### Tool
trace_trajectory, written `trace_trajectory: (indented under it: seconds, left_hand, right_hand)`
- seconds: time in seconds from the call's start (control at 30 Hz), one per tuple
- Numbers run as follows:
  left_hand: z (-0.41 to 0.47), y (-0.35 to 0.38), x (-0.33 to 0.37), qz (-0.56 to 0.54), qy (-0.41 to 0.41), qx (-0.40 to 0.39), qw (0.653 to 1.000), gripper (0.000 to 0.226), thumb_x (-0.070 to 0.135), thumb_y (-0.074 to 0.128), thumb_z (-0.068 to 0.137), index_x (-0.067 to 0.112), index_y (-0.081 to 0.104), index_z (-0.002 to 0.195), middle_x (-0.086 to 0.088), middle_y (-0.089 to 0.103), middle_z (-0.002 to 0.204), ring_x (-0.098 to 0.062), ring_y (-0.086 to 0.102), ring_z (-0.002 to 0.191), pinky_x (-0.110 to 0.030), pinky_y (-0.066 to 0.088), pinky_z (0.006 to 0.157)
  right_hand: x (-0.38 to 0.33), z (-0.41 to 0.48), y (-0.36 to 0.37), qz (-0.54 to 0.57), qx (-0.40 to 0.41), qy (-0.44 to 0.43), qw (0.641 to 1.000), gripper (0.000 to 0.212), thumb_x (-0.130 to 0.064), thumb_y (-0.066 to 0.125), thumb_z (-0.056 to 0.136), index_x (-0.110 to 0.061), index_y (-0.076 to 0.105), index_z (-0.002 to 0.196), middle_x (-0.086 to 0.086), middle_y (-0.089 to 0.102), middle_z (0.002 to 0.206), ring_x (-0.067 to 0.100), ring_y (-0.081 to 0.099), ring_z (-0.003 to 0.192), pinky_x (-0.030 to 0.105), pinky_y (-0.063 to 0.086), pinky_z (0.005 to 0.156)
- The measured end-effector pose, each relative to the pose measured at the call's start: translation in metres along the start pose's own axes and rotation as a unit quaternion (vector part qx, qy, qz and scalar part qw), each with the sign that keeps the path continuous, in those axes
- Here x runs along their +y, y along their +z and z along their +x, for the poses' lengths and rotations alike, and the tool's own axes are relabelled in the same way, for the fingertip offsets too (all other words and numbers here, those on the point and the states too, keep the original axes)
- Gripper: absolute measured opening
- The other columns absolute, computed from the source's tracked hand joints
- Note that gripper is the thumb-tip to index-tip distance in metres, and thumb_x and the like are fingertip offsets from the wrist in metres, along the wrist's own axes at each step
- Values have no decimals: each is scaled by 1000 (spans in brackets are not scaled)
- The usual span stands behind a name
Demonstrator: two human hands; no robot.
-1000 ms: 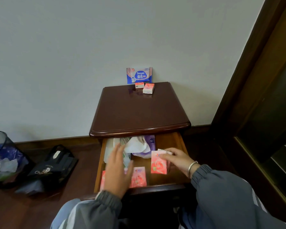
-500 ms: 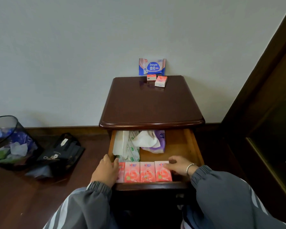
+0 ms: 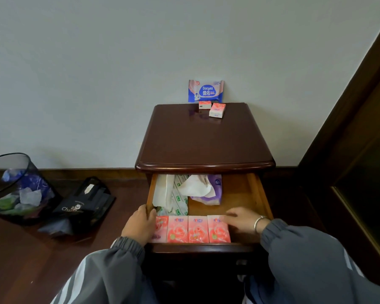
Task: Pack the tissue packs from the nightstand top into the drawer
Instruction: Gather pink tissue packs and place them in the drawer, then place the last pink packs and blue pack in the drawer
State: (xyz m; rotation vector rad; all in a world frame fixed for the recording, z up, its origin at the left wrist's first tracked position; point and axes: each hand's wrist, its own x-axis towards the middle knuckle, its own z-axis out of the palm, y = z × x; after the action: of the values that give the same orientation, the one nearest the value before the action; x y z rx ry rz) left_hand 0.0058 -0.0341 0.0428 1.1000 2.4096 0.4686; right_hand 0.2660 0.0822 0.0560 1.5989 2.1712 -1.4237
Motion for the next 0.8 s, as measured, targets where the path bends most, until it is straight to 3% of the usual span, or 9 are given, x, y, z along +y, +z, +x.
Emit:
trace_trajectory:
  seconds: [0.07, 0.17, 0.27, 0.37, 0.5, 0.63, 0.7, 0.8]
  left_hand:
    - [4, -13, -2, 3, 9, 16, 1000, 42, 36, 42, 99, 11, 50, 132, -12, 62, 126, -27, 59, 112, -33, 44, 90]
    - [13, -41, 3, -14, 25, 88, 996, 43, 36, 46, 98, 13, 51, 134, -9, 63, 125, -23, 59, 111, -34, 45, 90]
    - [34, -69, 22, -45, 88, 178, 979, 33, 27, 50, 97, 10, 58, 124, -10, 66, 116, -24, 61, 104, -29, 41, 80]
    - [65, -85, 51, -67, 161, 217, 961, 32, 23, 50, 97, 10, 56, 125, -8, 64, 117, -19, 59, 104, -28, 43, 83]
    - [118, -89, 89, -44, 228, 223, 947, 38, 25, 50, 97, 11, 50, 132, -6, 56, 128, -21, 51, 119, -35, 41, 97]
    - [168, -74, 137, 7, 303, 211, 929, 40, 24, 54, 94, 10, 52, 132, -9, 53, 131, -27, 47, 121, -37, 36, 103]
    - [189, -60, 163, 40, 330, 196, 923, 43, 29, 53, 94, 13, 50, 134, -7, 50, 135, -27, 46, 124, -40, 37, 104]
    - [221, -39, 202, 91, 364, 169, 911, 49, 37, 48, 94, 18, 45, 139, -4, 43, 143, -24, 39, 132, -41, 35, 105]
  right_hand:
    - [-4, -5, -21, 31, 9, 2, 999, 39, -38, 56, 91, -11, 57, 120, 7, 65, 110, 21, 65, 96, 29, 54, 78]
    - [-12, -7, -62, 117, 55, -65, 989, 26, -26, 58, 91, -14, 62, 114, 1, 69, 100, 10, 69, 88, 21, 56, 68]
    - [-23, 8, -105, 112, 205, -129, 964, 12, -21, 60, 89, -21, 67, 99, 2, 72, 96, 9, 68, 85, 22, 55, 70]
    - [-28, 42, -140, 37, 340, -140, 929, 24, -27, 61, 89, -15, 64, 109, 5, 67, 112, 17, 62, 100, 25, 44, 85]
    - [-34, 101, -176, -82, 324, -83, 939, 59, -46, 54, 90, -17, 41, 139, 8, 40, 146, 27, 35, 136, 37, 30, 110]
    - [-51, 160, -188, -220, 290, -24, 931, 75, -65, 38, 87, -28, 18, 149, -1, 10, 159, 24, 2, 147, 46, 11, 118]
    - [-54, 181, -183, -258, 264, 2, 929, 77, -73, 26, 85, -35, 9, 149, -6, 2, 160, 21, -3, 147, 50, 7, 117]
    - [-45, 195, -176, -281, 289, 6, 915, 77, -77, 12, 81, -40, 8, 148, -8, 3, 160, 19, 0, 147, 51, 6, 115]
